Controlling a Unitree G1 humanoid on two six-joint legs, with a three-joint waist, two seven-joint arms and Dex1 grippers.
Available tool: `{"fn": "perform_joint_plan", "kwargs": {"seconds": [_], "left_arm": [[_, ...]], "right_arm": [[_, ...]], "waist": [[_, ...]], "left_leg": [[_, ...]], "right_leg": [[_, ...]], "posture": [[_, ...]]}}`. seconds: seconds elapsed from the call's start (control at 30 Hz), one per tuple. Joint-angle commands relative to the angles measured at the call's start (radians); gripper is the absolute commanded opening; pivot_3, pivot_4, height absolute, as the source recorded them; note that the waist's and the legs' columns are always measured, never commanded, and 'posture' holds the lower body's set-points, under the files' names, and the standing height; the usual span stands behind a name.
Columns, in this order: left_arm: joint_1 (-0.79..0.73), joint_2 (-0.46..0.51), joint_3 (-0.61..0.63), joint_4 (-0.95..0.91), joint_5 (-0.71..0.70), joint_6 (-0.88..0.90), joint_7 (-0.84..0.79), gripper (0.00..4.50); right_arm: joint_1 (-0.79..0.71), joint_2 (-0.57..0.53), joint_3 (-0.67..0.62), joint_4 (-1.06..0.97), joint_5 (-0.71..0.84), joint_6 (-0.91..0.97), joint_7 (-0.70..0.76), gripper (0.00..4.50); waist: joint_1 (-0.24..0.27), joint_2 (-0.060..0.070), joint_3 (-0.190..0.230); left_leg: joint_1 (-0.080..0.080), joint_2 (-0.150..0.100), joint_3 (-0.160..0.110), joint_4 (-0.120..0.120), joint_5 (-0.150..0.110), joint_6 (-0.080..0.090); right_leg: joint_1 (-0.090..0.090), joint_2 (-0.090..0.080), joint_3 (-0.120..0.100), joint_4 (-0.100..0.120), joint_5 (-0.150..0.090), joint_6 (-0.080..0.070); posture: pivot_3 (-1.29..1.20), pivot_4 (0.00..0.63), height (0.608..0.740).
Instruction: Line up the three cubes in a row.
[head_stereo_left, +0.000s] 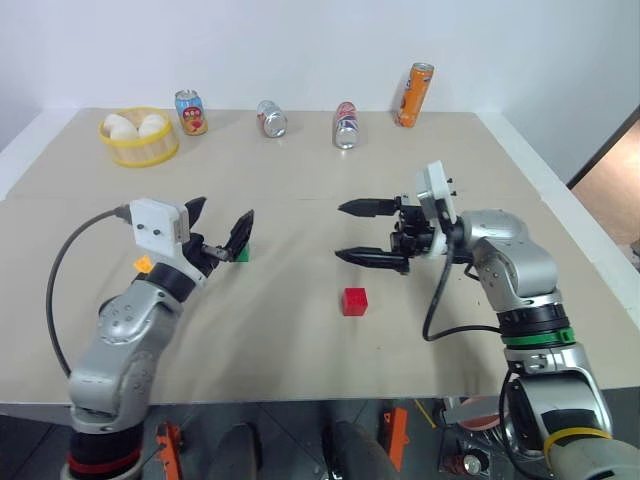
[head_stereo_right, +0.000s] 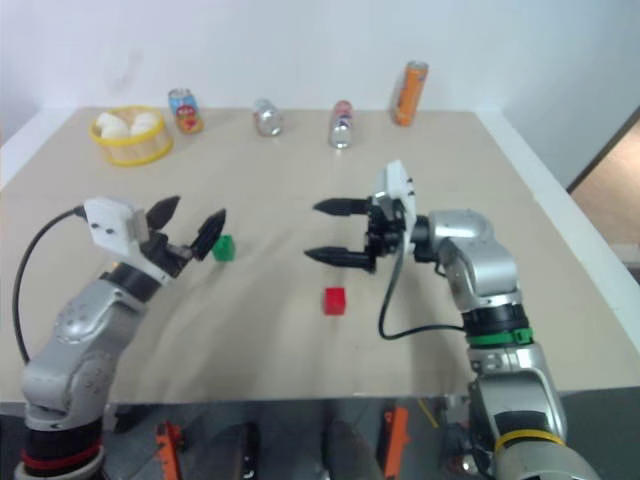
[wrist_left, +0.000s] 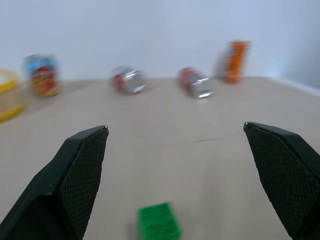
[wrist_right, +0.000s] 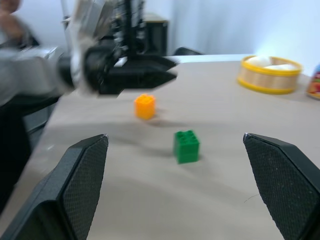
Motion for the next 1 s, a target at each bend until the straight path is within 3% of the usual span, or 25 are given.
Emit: {"fn": "perform_joint_plan", "kwargs": {"seconds": [0.03,0.77,1.0], "left_arm": [[-0.002,-0.04,-0.043,0.014,0.076,-0.001,0.069,4.5],[-0.173,-0.163,-0.071,0.453,0.205,-0.023,0.112,4.5],[-0.172,-0.174,-0.063,0.457,0.211,-0.024,0.117,2.26]], "right_arm": [[-0.022,0.005,-0.006,-0.012,-0.014,-0.02,-0.02,4.47],[-0.031,0.022,0.012,0.01,-0.053,-0.063,-0.037,4.47],[-0.034,0.019,0.009,0.017,-0.05,-0.069,-0.031,4.5]], "waist": [[0.0,0.0,0.0],[0.0,0.0,0.0],[0.0,0.0,0.0]], "left_leg": [[0.0,0.0,0.0,0.0,0.0,0.0],[-0.001,-0.001,0.0,-0.001,0.0,0.0],[-0.001,-0.001,0.0,-0.001,0.0,0.0]], "right_leg": [[0.0,0.0,0.0,0.0,0.0,0.0],[-0.001,0.001,0.0,0.0,0.0,0.0],[-0.001,0.0,0.0,0.0,0.0,0.0]], "posture": [[0.0,0.15,0.74],[0.0,0.15,0.74],[0.0,0.15,0.74]]}}
